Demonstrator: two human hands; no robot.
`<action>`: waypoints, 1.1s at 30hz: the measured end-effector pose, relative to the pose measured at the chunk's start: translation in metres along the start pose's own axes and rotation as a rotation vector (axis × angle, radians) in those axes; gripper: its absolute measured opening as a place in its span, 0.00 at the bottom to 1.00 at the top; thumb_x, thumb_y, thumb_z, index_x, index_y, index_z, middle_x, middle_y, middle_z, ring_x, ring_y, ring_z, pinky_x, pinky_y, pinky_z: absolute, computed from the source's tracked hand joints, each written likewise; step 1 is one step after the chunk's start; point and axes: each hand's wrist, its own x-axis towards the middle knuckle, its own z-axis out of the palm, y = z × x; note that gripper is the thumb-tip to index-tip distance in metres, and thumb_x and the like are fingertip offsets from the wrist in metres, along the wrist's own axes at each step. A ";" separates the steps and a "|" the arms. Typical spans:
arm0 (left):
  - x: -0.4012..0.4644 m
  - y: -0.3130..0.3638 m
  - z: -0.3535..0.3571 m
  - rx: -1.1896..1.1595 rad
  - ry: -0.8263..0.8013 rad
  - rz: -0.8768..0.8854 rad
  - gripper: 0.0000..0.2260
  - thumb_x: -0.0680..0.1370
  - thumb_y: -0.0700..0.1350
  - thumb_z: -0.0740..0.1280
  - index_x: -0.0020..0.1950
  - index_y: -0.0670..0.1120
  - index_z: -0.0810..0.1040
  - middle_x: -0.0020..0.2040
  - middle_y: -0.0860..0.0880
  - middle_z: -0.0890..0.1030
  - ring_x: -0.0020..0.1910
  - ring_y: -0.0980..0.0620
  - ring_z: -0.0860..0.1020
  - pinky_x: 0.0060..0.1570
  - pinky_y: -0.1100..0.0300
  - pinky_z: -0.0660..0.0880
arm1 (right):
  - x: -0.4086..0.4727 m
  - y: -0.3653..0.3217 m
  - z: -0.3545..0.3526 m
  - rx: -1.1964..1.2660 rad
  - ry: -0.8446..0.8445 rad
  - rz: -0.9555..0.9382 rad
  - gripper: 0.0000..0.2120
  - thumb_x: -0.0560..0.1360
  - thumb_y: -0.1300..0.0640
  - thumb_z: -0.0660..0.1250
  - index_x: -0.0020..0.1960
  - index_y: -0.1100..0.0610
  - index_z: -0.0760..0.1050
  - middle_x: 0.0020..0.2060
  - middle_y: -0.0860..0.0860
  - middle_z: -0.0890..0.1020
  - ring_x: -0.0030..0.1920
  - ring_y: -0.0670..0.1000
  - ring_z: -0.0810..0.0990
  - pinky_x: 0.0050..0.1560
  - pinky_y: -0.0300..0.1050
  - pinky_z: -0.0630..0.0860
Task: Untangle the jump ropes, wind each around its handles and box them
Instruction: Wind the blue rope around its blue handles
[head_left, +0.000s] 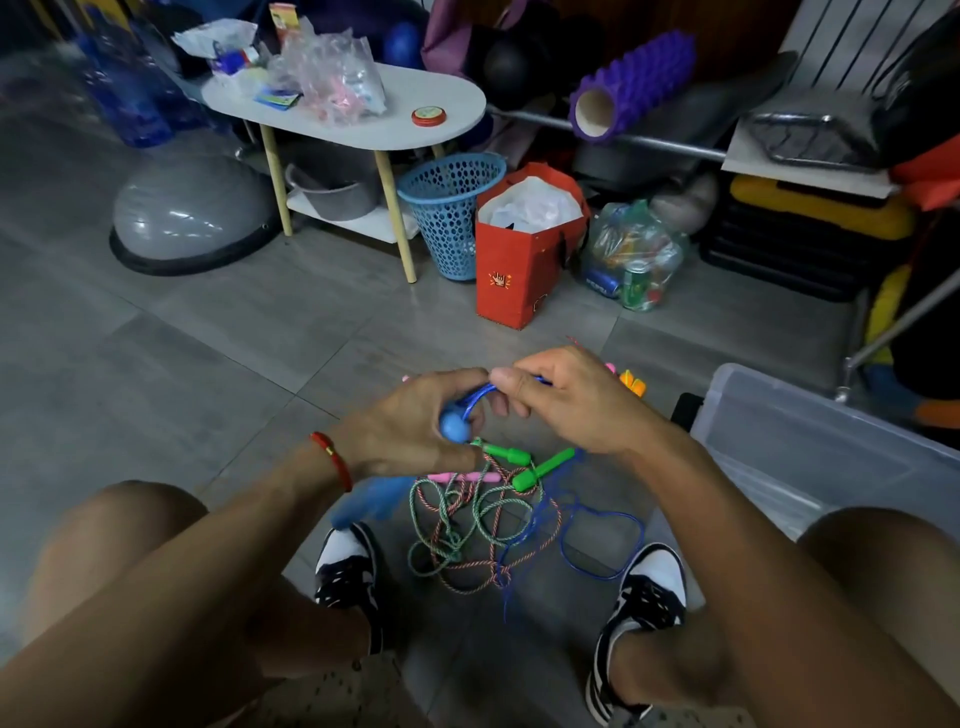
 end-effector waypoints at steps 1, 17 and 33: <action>-0.002 -0.003 0.006 -0.033 0.061 0.009 0.19 0.66 0.38 0.74 0.54 0.50 0.77 0.41 0.51 0.77 0.35 0.57 0.74 0.36 0.58 0.75 | 0.000 0.000 -0.002 0.030 0.023 -0.008 0.23 0.82 0.44 0.61 0.30 0.50 0.73 0.26 0.52 0.75 0.27 0.47 0.70 0.34 0.48 0.67; -0.010 -0.008 0.062 -0.932 0.218 -0.335 0.15 0.83 0.50 0.65 0.42 0.50 0.62 0.31 0.52 0.57 0.26 0.56 0.53 0.24 0.65 0.52 | -0.007 -0.007 -0.004 0.307 0.167 0.272 0.24 0.84 0.43 0.57 0.33 0.53 0.73 0.19 0.42 0.66 0.21 0.41 0.63 0.32 0.44 0.63; -0.002 -0.015 0.038 -1.401 0.338 -0.360 0.15 0.80 0.56 0.64 0.49 0.43 0.69 0.41 0.46 0.82 0.22 0.57 0.60 0.19 0.65 0.61 | -0.021 -0.027 0.052 0.615 -0.245 0.483 0.20 0.85 0.46 0.55 0.43 0.58 0.72 0.27 0.50 0.64 0.25 0.48 0.63 0.26 0.42 0.66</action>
